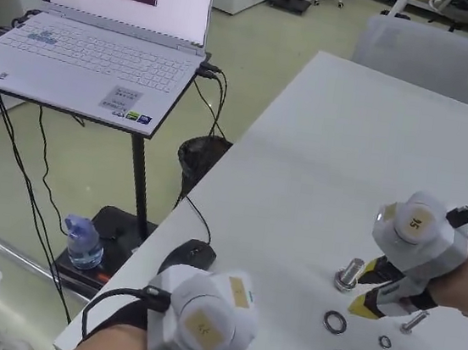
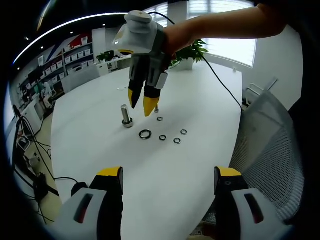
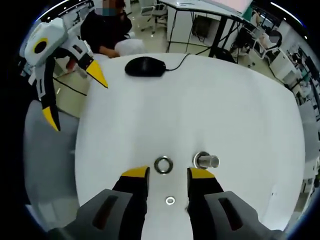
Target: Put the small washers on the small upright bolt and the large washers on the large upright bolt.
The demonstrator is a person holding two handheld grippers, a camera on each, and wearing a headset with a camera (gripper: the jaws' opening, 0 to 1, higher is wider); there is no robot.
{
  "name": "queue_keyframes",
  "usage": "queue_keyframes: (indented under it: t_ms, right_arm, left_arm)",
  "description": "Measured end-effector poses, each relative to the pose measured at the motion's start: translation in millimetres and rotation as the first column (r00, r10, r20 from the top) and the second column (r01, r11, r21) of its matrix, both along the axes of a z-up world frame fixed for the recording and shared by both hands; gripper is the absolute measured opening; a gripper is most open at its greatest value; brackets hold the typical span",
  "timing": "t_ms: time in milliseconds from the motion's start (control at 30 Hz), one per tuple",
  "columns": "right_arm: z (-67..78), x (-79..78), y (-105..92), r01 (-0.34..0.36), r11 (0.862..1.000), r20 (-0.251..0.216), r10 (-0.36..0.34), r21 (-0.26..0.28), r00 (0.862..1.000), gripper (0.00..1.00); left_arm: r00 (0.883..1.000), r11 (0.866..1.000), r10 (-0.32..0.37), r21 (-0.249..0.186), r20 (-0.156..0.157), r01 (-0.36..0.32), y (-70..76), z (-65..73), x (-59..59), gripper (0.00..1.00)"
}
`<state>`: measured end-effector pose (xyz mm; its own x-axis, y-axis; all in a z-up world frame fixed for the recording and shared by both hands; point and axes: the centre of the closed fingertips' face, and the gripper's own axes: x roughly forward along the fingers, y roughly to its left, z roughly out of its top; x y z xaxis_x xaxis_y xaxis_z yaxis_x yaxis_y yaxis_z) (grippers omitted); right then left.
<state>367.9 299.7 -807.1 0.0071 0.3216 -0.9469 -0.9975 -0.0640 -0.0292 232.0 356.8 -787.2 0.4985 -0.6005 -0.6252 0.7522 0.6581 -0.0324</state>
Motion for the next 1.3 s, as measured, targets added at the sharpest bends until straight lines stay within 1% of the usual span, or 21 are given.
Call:
queue_keyframes:
  t_ms: [100,200,267,400,433,500,600,733,833,867,933,1033,1133,1233,1267,1300]
  right_arm:
    - [-7.4,0.6,-2.8,-0.005,1.0,0.005,0.005,-0.01,1.0,0.33]
    - [-14.9,0.2,-3.7,-0.002,1.0,-0.003,0.002,-0.013,1.0,0.34]
    - [-22.3,2.1,-4.7,0.0,1.0,0.003,0.0,-0.022,1.0,0.33]
    - [-37.7,1.5,-4.8,0.02,0.999,-0.009,-0.02,-0.027,1.0,0.33]
    - [-40.9,1.2,-4.7,0.019,0.999,-0.008,-0.02,-0.028,1.0,0.33]
    - [-47.5,1.2,-3.5,0.02,1.0,-0.003,-0.02,-0.02,1.0,0.33]
    - [-57.9,1.2,-4.2,0.02,0.999,0.008,-0.02,-0.031,1.0,0.33]
    - [-63.6,0.6,-1.7,0.027,0.999,0.005,-0.027,-0.032,1.0,0.33]
    - [-68.4,0.8,-0.9,0.034,0.998,-0.001,-0.034,-0.045,0.999,0.33]
    - [-69.6,1.0,-0.5,0.031,0.998,0.002,-0.031,-0.049,1.0,0.33]
    - [-68.9,0.2,-0.1,0.031,0.998,0.003,-0.031,-0.054,1.0,0.33]
    - [-69.4,1.0,1.2,0.037,0.998,0.006,-0.037,-0.051,0.999,0.33]
    - [-71.1,0.2,1.1,0.042,0.997,0.002,-0.042,-0.059,0.999,0.33]
    - [-73.1,-1.4,1.3,0.043,0.997,-0.002,-0.043,-0.067,0.999,0.32]
    - [-72.2,-1.4,2.0,0.052,0.997,-0.007,-0.053,-0.064,0.999,0.31]
    - [-71.8,-1.4,1.7,0.056,0.996,-0.008,-0.057,-0.066,0.998,0.31]
  left_arm:
    - [1.0,1.0,-0.002,-0.001,-0.005,0.002,-2.4,-1.7,0.3,0.75]
    - [1.0,1.0,-0.011,0.0,-0.008,0.011,-4.9,-3.3,-0.4,0.77]
    - [1.0,1.0,-0.013,-0.002,-0.005,0.013,-6.7,-3.2,-0.6,0.79]
    - [1.0,1.0,-0.016,-0.009,-0.006,0.016,-9.0,-2.8,-0.9,0.81]
    - [1.0,1.0,-0.02,-0.014,-0.008,0.02,-10.3,-2.4,-1.4,0.81]
    - [1.0,1.0,-0.028,-0.007,-0.005,0.028,-10.8,-2.6,-2.3,0.82]
    - [0.999,1.0,-0.031,-0.003,-0.007,0.031,-10.6,-2.9,-3.3,0.82]
    - [1.0,1.0,-0.023,-0.012,-0.007,0.023,-9.7,-1.7,-3.4,0.83]
    - [1.0,1.0,-0.02,-0.013,-0.013,0.02,-9.5,-3.0,-4.1,0.84]
    - [1.0,1.0,-0.014,-0.006,-0.02,0.013,-8.5,-4.9,-4.0,0.85]
    - [1.0,1.0,-0.006,0.002,-0.019,0.006,-6.7,-6.1,-2.9,0.87]
    - [1.0,1.0,0.014,-0.014,-0.026,-0.014,-5.7,-5.6,-0.9,0.9]
    - [0.999,1.0,0.008,-0.001,-0.031,-0.008,-4.2,-7.4,-2.1,0.91]
    - [0.999,1.0,0.009,-0.008,-0.033,-0.01,-4.0,-6.4,-1.9,0.91]
    - [0.999,1.0,0.008,-0.009,-0.031,-0.008,-4.0,-5.4,-1.5,0.9]
    - [1.0,1.0,0.005,-0.007,-0.016,-0.005,-3.5,-2.9,-0.5,0.87]
